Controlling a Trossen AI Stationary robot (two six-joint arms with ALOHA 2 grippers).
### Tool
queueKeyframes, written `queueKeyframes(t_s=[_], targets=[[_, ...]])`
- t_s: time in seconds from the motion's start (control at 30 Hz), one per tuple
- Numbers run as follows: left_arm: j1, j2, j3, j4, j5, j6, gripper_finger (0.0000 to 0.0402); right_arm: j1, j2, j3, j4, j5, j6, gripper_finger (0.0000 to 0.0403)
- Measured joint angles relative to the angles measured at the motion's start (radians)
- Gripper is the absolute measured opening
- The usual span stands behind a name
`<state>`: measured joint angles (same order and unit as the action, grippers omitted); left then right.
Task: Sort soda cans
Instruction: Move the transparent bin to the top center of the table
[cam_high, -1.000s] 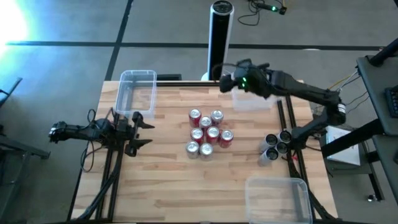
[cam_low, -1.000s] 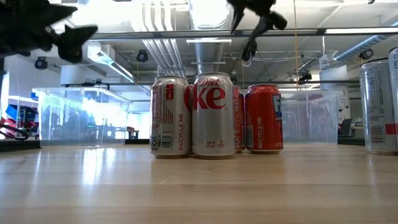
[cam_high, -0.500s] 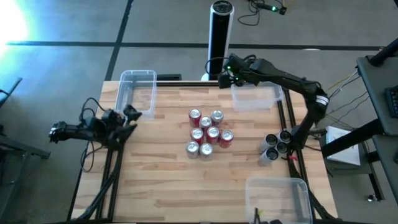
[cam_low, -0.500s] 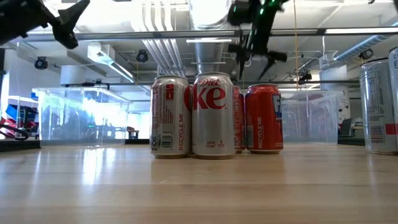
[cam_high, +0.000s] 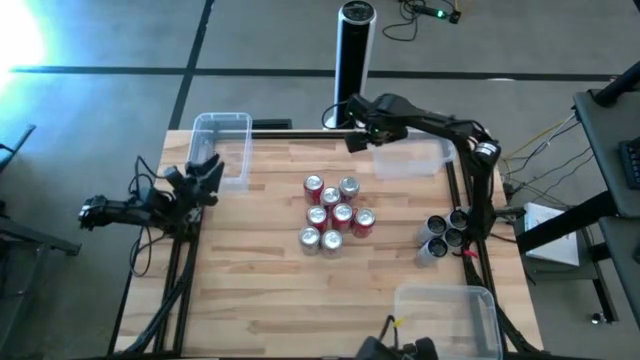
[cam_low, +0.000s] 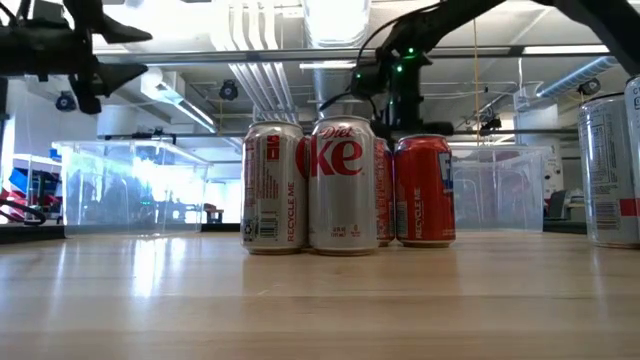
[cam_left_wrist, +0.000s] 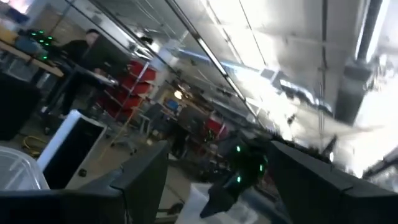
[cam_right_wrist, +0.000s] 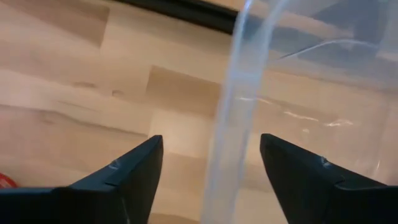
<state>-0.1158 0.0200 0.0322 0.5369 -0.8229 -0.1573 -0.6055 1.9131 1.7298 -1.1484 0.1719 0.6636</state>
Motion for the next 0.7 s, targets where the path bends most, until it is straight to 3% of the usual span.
queueKeyframes(t_s=[0.2,0.47,0.7], targets=[[0.000,0.007,-0.001,-0.164,0.081,-0.067,0.0260,0.001,0.016,-0.001,0.001,0.003,-0.023,0.0163],[-0.001,0.050,-0.001,-0.205,0.083,-0.170,0.0260,0.007,-0.002,-0.002,-0.010,0.004,-0.014,0.0045],[-0.001,0.115,-0.001,-0.219,0.103,-0.171,0.0260,0.050,-0.083,-0.002,-0.059,-0.001,-0.006,0.0018]])
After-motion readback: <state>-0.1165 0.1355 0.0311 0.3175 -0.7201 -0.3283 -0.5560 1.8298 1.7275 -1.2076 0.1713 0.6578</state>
